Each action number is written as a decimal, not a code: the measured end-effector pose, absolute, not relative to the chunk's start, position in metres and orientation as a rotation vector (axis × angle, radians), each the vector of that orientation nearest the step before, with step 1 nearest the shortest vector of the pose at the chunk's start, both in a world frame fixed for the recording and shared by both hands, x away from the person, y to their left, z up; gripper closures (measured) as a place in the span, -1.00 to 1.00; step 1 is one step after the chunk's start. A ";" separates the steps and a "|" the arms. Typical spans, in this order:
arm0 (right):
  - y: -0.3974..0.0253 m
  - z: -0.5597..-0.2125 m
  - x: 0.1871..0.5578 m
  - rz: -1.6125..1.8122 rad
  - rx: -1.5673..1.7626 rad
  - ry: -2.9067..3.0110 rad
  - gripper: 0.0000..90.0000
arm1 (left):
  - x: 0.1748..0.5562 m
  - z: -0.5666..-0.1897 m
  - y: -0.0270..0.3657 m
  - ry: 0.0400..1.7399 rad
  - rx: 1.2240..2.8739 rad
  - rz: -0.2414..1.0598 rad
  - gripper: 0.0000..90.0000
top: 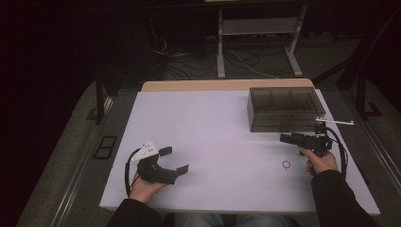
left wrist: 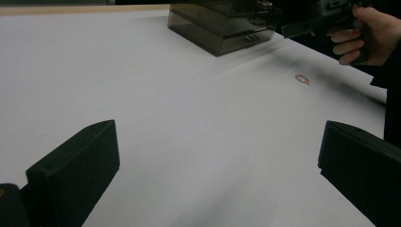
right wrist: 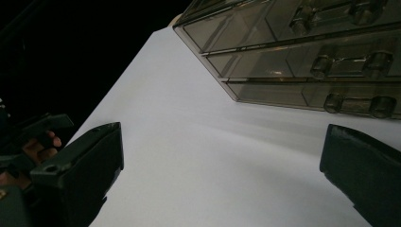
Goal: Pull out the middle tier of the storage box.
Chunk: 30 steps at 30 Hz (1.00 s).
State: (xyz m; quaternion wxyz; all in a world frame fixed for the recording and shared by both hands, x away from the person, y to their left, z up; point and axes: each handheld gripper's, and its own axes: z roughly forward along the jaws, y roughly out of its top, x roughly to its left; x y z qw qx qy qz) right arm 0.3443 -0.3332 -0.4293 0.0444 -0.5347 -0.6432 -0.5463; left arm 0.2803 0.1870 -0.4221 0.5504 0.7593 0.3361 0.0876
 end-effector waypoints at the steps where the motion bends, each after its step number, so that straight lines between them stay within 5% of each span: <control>1: -0.333 -0.429 0.344 -1.669 -1.634 -1.965 -1.00 | 0.280 -0.422 0.187 0.795 1.797 0.207 -1.00; 30: -0.333 -0.443 0.358 -1.682 -1.763 -1.652 -1.00 | 0.281 -0.423 0.185 0.780 1.819 0.209 -1.00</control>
